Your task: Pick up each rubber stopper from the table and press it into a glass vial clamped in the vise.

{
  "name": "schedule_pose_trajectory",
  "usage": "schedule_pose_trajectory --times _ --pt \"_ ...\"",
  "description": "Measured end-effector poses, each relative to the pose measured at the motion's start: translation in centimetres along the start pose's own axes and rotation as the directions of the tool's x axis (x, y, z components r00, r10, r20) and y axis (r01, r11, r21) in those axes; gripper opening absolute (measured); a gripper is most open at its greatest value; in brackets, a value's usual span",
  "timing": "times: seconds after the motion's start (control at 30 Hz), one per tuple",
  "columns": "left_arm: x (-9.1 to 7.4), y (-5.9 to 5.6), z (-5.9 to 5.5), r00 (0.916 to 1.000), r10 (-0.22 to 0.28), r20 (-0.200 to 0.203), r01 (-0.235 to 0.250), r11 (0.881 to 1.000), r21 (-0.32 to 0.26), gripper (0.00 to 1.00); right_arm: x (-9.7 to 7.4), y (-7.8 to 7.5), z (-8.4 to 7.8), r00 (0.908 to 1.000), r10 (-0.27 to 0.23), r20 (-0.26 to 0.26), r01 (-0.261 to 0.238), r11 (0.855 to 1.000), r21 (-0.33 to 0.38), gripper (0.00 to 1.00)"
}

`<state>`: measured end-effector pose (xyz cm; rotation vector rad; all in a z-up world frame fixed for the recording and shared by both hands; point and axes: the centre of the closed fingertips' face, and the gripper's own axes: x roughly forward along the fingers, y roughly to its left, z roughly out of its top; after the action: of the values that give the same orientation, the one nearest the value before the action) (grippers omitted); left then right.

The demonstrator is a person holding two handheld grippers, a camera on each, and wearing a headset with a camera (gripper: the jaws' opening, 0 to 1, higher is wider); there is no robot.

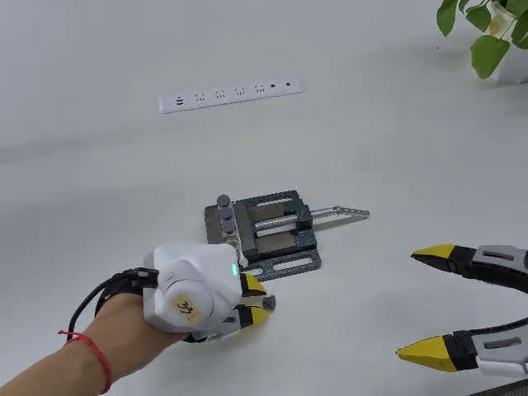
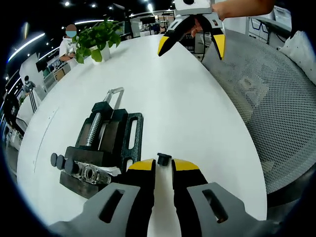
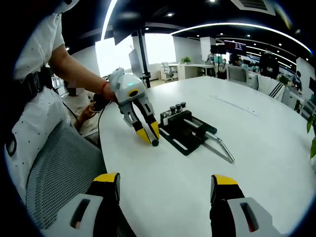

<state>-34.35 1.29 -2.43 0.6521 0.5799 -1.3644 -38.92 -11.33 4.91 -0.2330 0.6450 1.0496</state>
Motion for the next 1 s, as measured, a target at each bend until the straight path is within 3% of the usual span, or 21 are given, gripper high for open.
schedule_pose_trajectory --times 1.0 --pt "0.37 0.20 -0.72 0.9996 -0.003 -0.027 0.004 1.000 0.020 0.06 0.06 -0.10 -0.09 1.0000 0.000 -0.001 0.000 1.000 0.002 0.71"
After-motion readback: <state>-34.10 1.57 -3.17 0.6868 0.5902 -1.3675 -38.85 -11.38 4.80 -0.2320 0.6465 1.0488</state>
